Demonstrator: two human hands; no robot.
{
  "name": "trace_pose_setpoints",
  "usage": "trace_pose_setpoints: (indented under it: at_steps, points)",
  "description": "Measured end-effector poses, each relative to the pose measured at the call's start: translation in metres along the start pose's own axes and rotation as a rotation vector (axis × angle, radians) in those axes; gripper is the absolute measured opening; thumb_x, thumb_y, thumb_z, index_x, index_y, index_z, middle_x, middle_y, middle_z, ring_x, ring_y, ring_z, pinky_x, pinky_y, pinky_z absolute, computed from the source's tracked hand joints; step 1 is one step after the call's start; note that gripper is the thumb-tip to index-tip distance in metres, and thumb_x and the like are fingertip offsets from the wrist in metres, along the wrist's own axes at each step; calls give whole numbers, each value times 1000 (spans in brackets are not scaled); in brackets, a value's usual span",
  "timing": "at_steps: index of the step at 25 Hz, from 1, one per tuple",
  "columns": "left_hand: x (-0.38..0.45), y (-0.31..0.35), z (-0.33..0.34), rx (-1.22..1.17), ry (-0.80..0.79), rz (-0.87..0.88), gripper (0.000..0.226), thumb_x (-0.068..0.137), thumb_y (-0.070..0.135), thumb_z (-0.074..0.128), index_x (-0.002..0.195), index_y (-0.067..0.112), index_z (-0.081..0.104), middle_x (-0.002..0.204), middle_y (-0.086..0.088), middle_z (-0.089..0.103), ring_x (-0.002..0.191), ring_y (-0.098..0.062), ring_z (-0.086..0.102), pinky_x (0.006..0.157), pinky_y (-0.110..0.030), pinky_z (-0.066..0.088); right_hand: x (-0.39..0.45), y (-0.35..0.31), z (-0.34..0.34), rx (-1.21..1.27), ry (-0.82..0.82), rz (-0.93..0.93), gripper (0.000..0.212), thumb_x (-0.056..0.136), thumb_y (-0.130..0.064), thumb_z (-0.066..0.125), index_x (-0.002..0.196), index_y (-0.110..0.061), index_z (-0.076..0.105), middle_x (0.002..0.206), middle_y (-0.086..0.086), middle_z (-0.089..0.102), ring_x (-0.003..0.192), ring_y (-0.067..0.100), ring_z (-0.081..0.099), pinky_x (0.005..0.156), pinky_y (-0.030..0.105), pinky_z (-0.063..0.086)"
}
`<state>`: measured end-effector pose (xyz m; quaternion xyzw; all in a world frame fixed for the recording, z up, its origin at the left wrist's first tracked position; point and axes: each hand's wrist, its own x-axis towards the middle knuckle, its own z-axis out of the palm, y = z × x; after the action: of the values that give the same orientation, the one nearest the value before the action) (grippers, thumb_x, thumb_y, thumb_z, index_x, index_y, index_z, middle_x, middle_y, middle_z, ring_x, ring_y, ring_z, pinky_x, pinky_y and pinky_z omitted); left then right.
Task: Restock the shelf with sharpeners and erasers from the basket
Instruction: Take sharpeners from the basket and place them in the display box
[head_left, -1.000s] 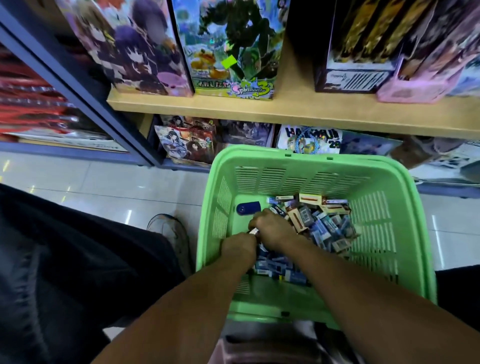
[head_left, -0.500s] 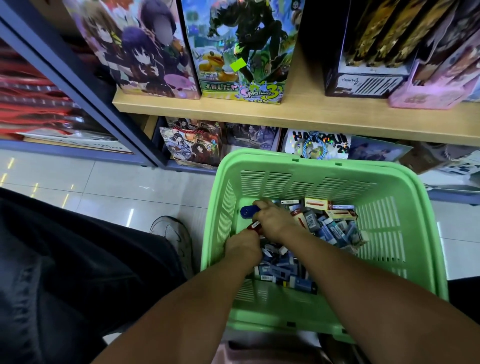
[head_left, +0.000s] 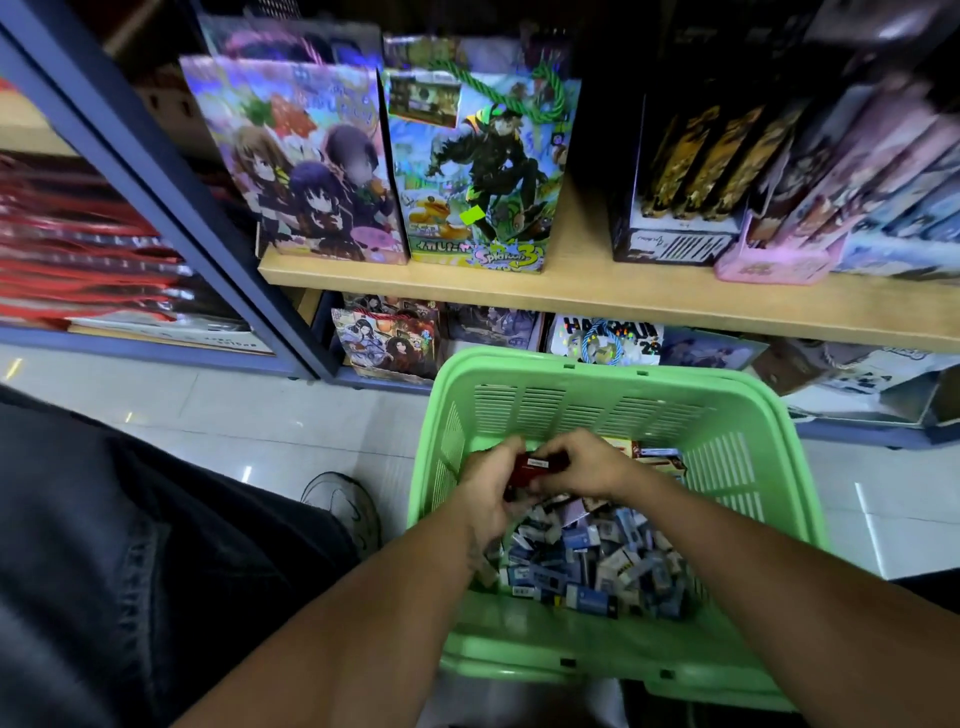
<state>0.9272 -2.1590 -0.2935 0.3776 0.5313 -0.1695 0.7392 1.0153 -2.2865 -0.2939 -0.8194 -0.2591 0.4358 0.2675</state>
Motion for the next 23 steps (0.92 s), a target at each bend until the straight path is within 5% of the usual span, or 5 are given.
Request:
trace_pose_setpoints:
  at_steps: [6,12,15,18,23]
  points:
    - [-78,47,11,-38,-173,155,50,75,10,84,117,-3,59,106,-21,71,76,-29,73,51,-30,57,-48,-58,-49,4,134,-174,30,70,-19,88,97,-8,78,105,12,65,95,20,61,86,27,47]
    - [-161,100,8,84,-254,516,41,75,-5,80,107,7,55,87,-8,75,75,-23,74,57,-38,60,-103,-125,-92,281,262,-260,27,77,-45,72,99,-31,78,113,-8,67,107,5,63,98,20,45]
    - [-197,125,2,215,-315,625,43,75,-3,81,111,6,58,92,-10,77,85,-27,75,71,-51,61,-121,-156,-107,452,441,-371,10,88,-20,71,93,-22,80,99,-4,76,97,14,67,89,25,52]
    - [-229,147,-4,269,-313,727,51,74,0,83,117,5,56,102,-15,72,87,-31,74,68,-51,61,-137,-190,-113,464,498,-496,36,86,5,70,110,-22,74,101,-5,76,99,12,67,85,23,54]
    - [-292,184,-17,329,-338,991,39,76,-1,81,108,4,61,91,-12,71,79,-33,71,68,-53,59,-161,-255,-130,417,465,-617,65,86,8,66,134,-32,50,113,10,62,94,14,67,86,28,53]
